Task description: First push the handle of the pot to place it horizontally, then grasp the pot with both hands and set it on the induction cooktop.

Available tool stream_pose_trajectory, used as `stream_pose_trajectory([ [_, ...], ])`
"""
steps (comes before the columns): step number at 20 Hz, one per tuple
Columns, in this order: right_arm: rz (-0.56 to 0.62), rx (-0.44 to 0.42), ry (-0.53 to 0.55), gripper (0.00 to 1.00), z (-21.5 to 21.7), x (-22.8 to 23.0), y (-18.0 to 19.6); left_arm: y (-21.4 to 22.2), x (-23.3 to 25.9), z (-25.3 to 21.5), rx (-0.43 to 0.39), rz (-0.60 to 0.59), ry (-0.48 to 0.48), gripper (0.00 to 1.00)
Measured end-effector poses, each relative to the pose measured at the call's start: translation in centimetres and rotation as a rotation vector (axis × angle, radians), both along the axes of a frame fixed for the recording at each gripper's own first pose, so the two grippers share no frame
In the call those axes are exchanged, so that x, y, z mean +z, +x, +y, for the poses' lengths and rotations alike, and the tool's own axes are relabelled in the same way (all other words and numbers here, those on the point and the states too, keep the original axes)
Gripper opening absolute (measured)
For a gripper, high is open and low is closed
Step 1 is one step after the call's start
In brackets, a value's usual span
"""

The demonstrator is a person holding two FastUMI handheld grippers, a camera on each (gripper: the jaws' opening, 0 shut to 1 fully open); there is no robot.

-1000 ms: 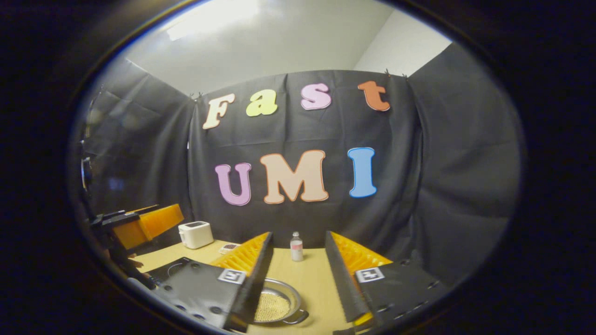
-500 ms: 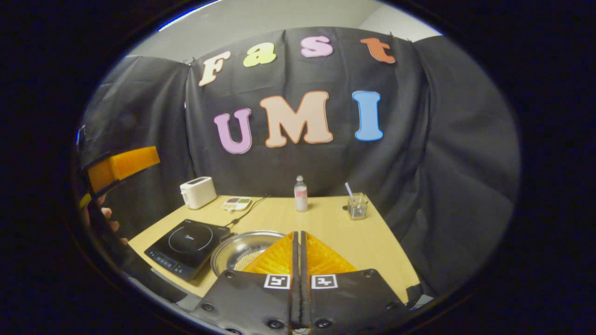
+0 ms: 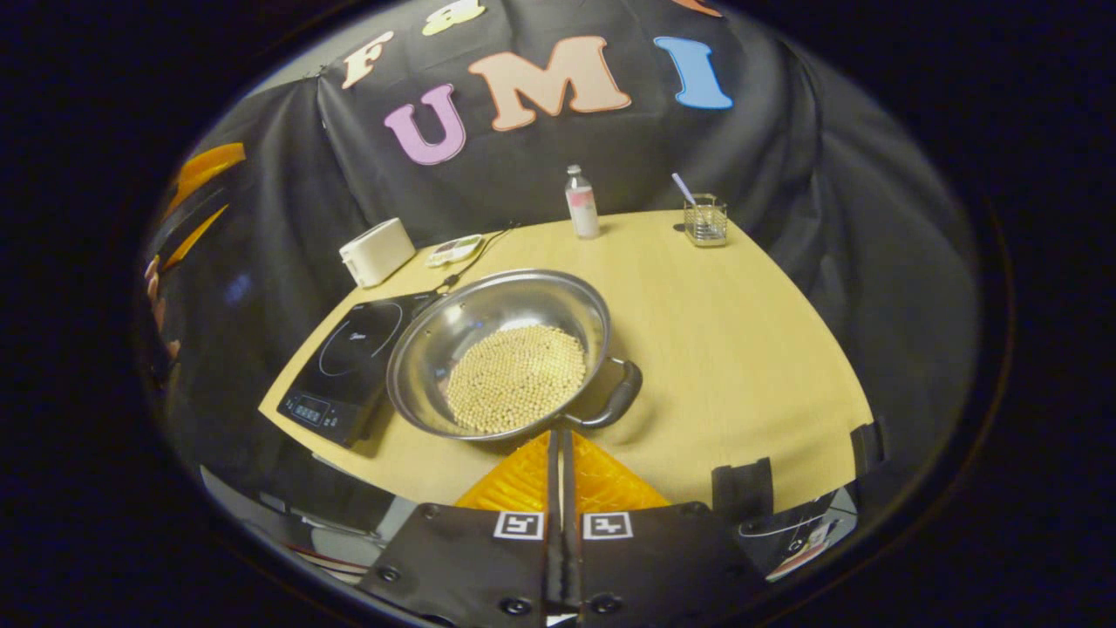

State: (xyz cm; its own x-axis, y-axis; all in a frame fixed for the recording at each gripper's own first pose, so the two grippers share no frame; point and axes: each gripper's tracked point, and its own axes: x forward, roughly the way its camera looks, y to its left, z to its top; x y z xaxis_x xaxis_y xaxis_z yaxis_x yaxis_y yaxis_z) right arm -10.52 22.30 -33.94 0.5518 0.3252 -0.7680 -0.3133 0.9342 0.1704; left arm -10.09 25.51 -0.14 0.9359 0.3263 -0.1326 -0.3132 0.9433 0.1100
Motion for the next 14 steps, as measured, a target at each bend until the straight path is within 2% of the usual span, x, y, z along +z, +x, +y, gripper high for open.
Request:
stream_pose_trajectory([
  [7,0.14,-0.02,-0.062,0.01,0.5,-5.9,-0.1,-0.1,-0.5,0.8,0.016,0.018,-0.006,0.96],
  [12,0.16,-0.036,-0.078,0.02,0.6,-7.1,1.8,-1.2,0.3,4.0,0.106,0.004,0.018,0.95],
  [13,0.165,-0.042,-0.08,0.02,0.4,-7.4,2.0,-1.5,0.4,4.7,0.124,0.002,0.024,0.92],
  [14,0.167,-0.046,-0.082,0.02,0.3,-7.4,2.2,-1.8,0.6,5.2,0.141,0.002,0.032,0.96],
])
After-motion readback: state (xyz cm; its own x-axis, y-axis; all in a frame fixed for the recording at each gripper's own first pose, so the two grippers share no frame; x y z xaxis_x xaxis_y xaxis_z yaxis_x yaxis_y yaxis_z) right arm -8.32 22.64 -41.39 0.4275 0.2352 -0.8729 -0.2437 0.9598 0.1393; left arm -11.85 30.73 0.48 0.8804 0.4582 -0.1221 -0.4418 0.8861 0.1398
